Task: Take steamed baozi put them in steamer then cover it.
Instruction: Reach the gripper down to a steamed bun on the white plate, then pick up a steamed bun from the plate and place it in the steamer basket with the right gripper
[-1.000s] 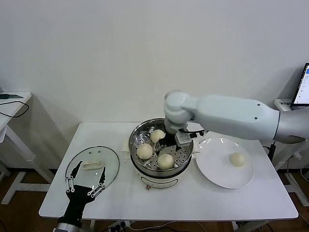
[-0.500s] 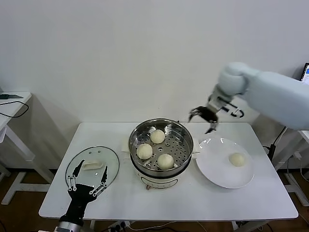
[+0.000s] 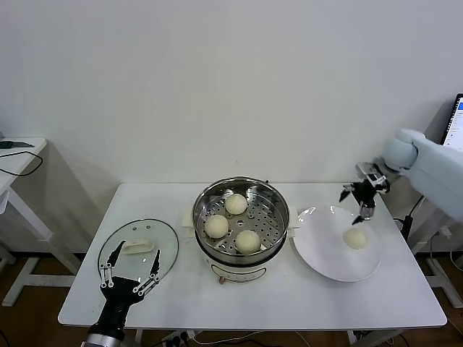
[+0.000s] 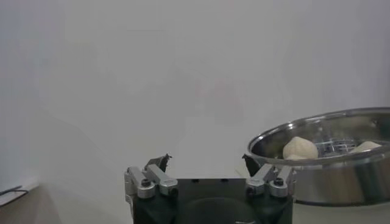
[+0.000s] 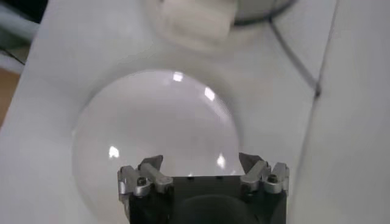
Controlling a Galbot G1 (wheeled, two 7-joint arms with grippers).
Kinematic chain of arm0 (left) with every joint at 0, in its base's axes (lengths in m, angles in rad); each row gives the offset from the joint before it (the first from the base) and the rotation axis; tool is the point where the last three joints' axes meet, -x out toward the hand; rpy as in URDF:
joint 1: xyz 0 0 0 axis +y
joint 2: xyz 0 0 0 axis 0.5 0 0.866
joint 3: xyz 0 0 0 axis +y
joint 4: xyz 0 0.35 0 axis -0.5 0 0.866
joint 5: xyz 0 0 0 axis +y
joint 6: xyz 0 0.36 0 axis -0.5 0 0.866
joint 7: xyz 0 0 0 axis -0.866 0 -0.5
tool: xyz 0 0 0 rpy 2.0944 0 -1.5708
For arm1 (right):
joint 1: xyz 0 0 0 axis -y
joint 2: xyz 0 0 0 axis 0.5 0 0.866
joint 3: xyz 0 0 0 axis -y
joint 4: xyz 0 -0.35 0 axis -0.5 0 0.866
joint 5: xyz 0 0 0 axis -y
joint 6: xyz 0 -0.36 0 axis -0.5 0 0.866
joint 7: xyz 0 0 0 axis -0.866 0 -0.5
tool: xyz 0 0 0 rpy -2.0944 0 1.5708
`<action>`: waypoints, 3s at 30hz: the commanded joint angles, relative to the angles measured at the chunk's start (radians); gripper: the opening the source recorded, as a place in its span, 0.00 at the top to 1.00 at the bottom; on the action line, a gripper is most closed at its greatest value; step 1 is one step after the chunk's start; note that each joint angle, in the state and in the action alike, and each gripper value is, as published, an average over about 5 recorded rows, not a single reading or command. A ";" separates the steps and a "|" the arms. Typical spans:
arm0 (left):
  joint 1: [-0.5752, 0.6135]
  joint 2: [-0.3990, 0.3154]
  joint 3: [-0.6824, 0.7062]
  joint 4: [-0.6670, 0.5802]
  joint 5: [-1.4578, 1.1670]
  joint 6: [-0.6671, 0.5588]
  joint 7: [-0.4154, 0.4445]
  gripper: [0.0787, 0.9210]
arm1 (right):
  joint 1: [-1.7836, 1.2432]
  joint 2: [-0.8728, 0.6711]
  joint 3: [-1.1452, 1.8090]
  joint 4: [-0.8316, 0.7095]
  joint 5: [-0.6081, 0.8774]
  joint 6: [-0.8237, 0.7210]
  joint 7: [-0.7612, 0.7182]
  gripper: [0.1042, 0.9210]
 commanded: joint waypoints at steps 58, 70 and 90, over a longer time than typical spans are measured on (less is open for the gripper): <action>-0.007 0.027 -0.007 -0.020 -0.040 0.031 -0.029 0.12 | 0.461 0.136 -0.289 0.212 0.353 -0.153 -0.145 0.32; -0.007 0.039 -0.014 -0.028 -0.040 0.037 -0.034 0.12 | 0.552 0.355 -0.442 0.306 0.519 -0.244 -0.067 0.32; -0.008 0.049 -0.018 -0.031 -0.044 0.026 -0.034 0.12 | 0.402 0.468 -0.510 0.267 0.429 -0.301 0.056 0.32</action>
